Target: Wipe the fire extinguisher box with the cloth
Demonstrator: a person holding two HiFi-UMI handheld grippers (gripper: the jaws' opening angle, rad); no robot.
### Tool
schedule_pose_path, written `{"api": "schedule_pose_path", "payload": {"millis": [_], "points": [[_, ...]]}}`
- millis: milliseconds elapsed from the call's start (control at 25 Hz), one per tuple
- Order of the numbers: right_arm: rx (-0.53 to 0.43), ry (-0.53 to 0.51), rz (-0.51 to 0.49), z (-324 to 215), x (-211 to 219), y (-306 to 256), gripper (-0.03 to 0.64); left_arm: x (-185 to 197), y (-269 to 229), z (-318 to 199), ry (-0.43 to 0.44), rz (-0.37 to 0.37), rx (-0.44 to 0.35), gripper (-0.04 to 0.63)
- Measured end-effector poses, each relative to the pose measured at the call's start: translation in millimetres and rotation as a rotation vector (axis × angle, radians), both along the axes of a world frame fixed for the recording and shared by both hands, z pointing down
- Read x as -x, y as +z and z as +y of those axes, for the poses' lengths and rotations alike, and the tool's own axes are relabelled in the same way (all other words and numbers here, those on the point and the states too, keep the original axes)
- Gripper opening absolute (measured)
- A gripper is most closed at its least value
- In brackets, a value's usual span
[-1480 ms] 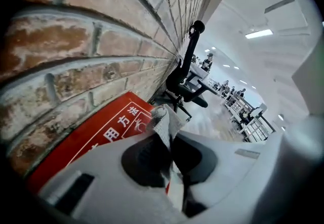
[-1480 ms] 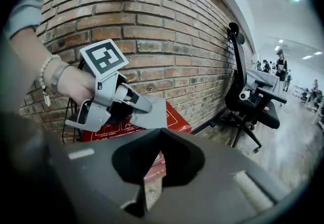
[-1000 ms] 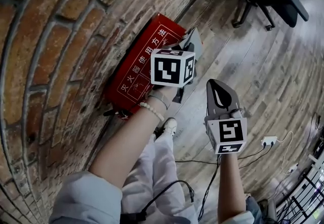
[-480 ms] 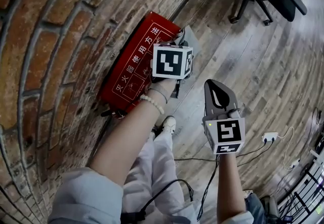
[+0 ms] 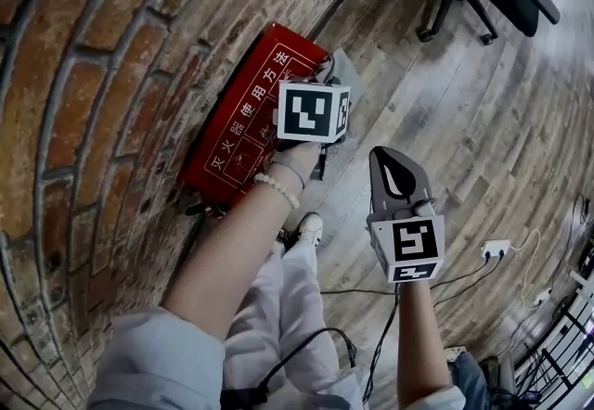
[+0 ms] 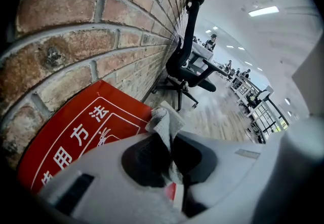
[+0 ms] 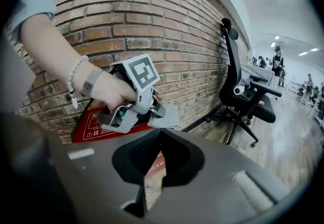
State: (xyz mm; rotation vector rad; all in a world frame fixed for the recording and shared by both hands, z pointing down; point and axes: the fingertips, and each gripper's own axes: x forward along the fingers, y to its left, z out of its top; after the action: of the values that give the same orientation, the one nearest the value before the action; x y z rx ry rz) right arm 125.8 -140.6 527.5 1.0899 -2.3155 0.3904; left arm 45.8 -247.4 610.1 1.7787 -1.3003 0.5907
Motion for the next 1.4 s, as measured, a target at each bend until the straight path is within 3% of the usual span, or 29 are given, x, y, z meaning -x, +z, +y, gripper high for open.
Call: {"api": "schedule_pose_path", "payload": {"millis": [1400], "points": [[0.001, -0.035, 0.009, 30, 32, -8, 0.011, 37, 1, 61, 0.006, -0.034, 0.037, 0.014]]}}
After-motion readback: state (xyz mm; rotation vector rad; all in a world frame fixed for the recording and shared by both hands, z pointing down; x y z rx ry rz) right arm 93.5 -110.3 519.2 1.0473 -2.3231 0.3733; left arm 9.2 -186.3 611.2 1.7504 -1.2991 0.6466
